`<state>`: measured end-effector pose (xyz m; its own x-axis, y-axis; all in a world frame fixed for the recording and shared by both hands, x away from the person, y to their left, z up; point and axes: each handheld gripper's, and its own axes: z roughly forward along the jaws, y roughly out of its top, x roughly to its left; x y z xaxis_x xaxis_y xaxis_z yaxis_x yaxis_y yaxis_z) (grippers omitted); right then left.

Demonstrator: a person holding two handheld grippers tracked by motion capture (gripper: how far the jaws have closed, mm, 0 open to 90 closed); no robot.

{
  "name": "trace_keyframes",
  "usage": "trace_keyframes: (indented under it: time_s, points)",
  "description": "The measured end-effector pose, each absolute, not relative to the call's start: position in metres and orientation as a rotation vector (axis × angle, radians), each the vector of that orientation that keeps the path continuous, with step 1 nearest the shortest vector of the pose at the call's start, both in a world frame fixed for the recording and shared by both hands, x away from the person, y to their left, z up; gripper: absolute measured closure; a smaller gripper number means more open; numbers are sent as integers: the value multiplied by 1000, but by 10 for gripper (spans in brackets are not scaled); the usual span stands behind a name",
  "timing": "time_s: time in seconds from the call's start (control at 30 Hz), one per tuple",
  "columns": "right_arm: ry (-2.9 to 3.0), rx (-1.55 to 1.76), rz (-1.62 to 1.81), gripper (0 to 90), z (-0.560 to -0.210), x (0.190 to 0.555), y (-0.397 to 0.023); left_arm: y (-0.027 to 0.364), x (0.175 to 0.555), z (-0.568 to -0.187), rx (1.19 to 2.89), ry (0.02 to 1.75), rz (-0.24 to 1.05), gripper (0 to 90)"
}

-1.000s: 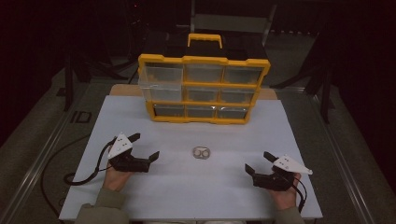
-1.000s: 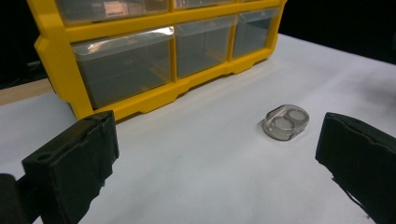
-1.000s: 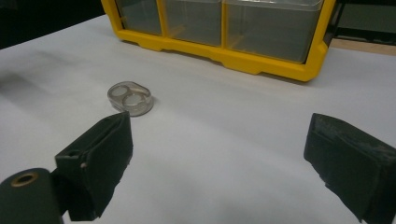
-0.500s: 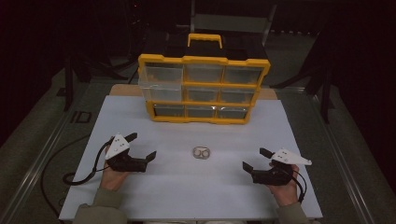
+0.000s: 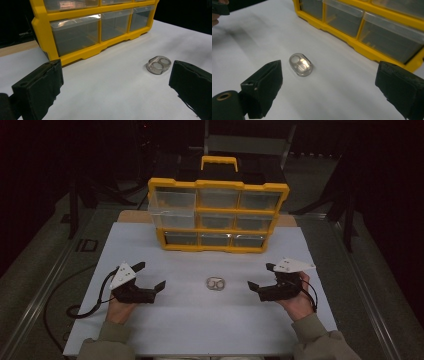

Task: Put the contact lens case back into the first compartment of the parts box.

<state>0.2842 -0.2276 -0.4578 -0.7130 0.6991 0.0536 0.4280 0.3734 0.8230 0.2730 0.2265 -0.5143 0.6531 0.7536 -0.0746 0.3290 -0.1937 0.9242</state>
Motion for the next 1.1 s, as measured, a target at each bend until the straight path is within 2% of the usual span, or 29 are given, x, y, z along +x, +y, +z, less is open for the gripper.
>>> trace_keyframes:
  time_s: [0.47, 1.1]
  points:
    - [2487, 825, 1106, 75, -430, 319, -185, 227, 273, -514, 1786, 871, 485, 3]
    - [2672, 599, 878, 76, -439, 360, -149, 227, 273, -514, 1790, 868, 486, 3]
